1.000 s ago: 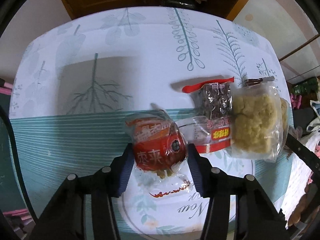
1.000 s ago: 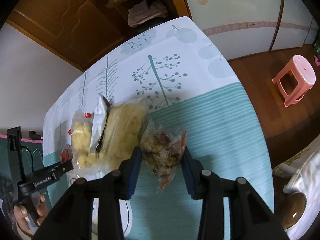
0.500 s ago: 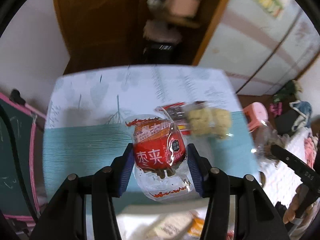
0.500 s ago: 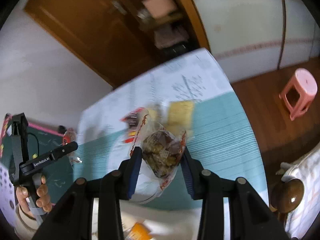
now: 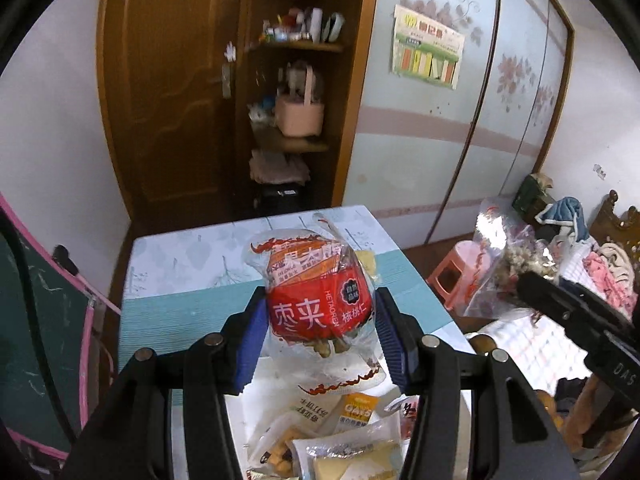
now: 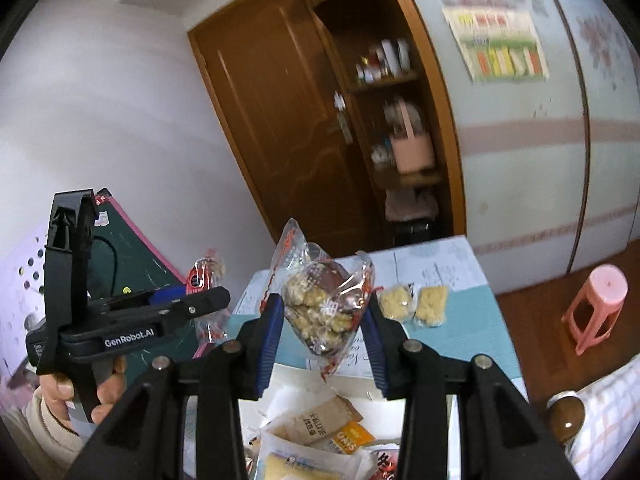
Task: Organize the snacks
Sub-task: 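Lift both packs and carry them over the white tray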
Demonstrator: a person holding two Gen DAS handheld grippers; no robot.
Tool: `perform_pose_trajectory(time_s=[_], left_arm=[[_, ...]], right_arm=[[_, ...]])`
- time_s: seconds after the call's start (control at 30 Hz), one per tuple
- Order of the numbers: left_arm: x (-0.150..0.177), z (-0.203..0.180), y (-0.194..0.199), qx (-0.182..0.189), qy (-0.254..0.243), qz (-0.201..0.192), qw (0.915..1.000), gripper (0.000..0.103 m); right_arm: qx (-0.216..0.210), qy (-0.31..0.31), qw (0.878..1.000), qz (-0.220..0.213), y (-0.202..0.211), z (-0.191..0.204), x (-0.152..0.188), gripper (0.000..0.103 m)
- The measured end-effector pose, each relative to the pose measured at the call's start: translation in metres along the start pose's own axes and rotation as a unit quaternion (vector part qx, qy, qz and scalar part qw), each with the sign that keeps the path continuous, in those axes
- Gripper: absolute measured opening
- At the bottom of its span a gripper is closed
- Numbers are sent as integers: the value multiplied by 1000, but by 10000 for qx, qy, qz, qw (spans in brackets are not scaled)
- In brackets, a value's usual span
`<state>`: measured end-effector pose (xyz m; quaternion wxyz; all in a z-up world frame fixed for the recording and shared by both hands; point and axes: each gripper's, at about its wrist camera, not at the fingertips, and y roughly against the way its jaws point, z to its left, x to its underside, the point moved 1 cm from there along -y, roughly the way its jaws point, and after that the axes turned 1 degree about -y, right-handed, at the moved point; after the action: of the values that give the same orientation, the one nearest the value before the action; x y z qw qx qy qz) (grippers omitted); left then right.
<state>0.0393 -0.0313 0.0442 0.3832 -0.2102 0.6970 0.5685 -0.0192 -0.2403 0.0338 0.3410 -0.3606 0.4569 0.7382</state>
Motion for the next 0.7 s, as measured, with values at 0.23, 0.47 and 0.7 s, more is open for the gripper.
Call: perform_pose_trajectory(time_s=[0.23,0.47,0.7], left_arm=[[47,-4,4,-389,-48,-3,9992,51],[82,-3,-23,-710,-131,455,9964,51],[100,-12,-37,-805,-218,687,9941,51]], right_arm=[[282,97,9995,123,4,-1,32,40],[349,40,9984,450,-1,0,63,40],[319,62,9978,580,-6,0,76,40]])
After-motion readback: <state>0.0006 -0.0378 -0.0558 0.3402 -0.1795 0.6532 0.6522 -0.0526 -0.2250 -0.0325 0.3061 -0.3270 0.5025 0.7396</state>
